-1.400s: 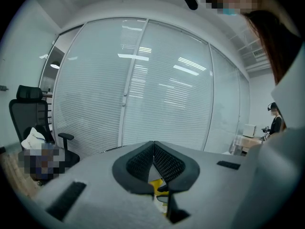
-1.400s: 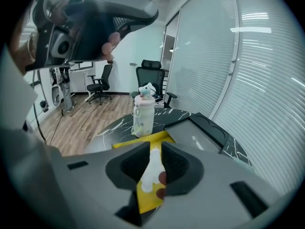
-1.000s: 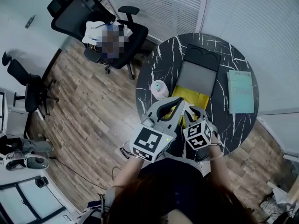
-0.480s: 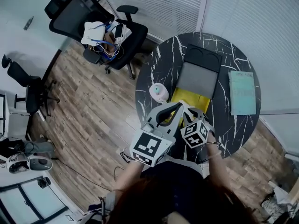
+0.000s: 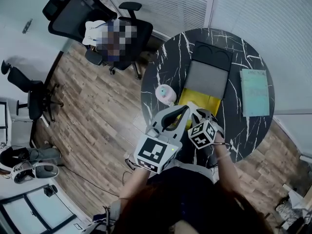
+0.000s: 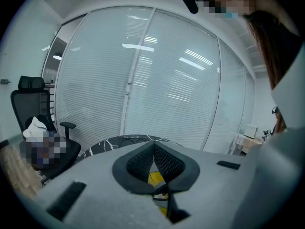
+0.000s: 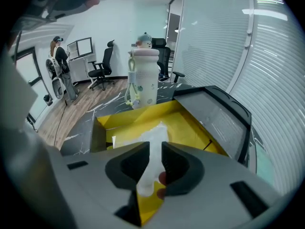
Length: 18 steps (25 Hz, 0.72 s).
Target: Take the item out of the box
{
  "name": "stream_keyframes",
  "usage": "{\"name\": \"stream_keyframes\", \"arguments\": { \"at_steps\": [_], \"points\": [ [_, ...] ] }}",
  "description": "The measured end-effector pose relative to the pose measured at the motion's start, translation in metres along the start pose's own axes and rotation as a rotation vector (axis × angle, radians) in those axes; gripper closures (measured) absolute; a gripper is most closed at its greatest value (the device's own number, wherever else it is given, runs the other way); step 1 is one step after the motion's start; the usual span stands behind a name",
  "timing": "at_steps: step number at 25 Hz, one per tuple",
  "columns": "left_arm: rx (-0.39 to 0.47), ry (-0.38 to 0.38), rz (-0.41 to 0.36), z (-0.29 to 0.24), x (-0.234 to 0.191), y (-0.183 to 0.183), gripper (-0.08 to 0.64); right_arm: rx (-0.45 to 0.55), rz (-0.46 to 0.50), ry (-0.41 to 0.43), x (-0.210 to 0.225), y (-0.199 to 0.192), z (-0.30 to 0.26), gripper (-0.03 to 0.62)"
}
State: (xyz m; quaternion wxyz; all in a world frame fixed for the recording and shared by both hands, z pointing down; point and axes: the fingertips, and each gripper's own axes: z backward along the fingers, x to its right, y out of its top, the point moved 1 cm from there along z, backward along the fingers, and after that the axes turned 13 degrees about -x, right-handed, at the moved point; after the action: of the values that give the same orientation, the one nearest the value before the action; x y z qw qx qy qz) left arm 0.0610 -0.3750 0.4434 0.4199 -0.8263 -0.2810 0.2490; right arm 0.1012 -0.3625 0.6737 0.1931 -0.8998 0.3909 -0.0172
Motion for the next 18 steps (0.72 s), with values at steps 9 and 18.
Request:
{"name": "stream_keyframes", "arguments": {
  "at_steps": [9,18],
  "points": [
    [-0.015,0.004,0.010,-0.002,-0.001,-0.004,0.534,-0.030,0.012,-0.006,0.001,-0.005,-0.013,0.532],
    [-0.021,0.002,0.012,-0.005,-0.001,-0.005,0.534,-0.051,0.026,0.012,-0.002,-0.005,-0.020,0.541]
  ]
}}
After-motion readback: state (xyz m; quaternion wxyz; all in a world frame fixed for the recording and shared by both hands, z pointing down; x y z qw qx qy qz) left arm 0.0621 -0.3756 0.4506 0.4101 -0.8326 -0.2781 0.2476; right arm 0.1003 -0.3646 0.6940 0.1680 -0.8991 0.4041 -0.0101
